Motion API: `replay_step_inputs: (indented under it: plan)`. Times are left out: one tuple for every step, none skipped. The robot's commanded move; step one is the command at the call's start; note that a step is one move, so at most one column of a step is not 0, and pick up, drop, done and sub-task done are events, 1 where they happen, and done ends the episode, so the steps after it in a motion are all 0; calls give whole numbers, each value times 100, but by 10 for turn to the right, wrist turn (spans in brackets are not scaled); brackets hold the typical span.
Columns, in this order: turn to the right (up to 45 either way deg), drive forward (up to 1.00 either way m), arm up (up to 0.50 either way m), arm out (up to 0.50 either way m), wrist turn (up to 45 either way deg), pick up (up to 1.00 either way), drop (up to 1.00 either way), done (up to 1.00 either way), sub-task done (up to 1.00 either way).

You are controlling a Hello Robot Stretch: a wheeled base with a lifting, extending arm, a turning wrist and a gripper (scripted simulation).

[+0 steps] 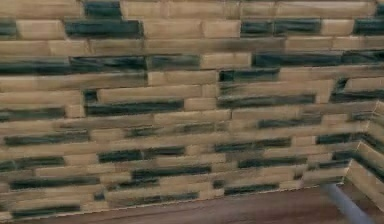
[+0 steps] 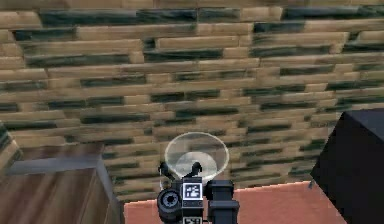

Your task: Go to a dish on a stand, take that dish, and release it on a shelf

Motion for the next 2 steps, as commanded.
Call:
replay_step_inputs:
  plan:
    - [-450,0,0,0,0,0,0,0,0]
    - [-450,0,0,0,0,0,0,0,0]
